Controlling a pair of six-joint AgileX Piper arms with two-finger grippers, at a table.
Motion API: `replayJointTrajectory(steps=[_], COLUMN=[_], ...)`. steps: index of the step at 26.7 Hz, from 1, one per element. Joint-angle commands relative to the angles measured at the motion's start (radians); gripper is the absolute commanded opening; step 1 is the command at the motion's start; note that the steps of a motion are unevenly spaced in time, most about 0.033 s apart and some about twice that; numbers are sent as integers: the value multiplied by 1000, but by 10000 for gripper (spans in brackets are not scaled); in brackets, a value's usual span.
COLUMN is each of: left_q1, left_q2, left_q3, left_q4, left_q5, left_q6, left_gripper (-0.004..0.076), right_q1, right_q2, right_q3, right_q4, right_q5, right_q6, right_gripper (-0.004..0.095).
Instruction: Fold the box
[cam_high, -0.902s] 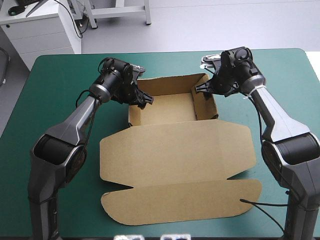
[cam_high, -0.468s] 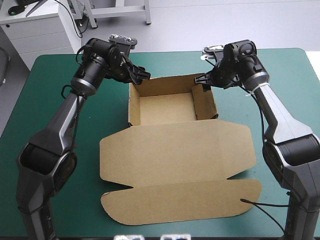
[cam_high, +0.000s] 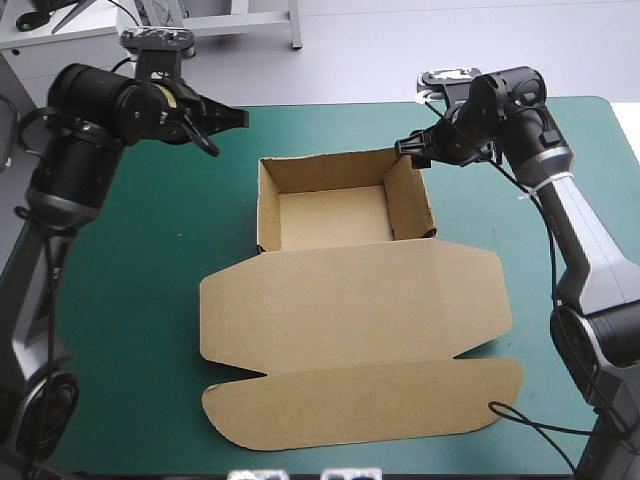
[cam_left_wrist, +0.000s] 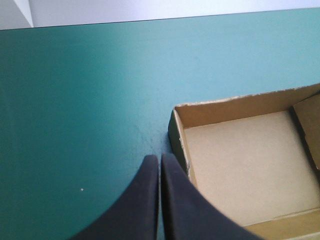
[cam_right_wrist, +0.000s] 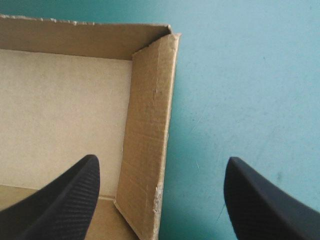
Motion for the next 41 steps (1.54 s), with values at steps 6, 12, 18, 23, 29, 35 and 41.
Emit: replayJointTrajectory(steps=[6, 12, 18, 23, 29, 35, 41], left_q1=[18, 18, 18, 18, 18, 18, 18], left_q2=[-356, -618, -833, -966, -1094, -1133, -1133], left_q3=[301, 639, 904, 1061, 1225, 1321, 1325], left_q4=[71, 106, 87, 87, 94, 86, 90], left_q5=[39, 19, -50, -79, -112, -122, -216], left_q6=[-55, -65, -85, -85, -85, -85, -81], left_gripper=[-8, -8, -8, -8, -8, -8, -8], right_q1=[-6, -6, -6, -6, -6, -10, -173], right_q2=[-30, 31, 92, 105, 124, 76, -150], right_q3=[107, 116, 121, 130, 131, 131, 129], right_q4=[-2, 64, 107, 103, 107, 136, 69], right_q5=[1, 1, 1, 1, 1, 3, 3], right_q6=[-33, -53, -50, -48, -48, -84, -111], right_gripper=[648, 648, 648, 646, 197, -19, -19])
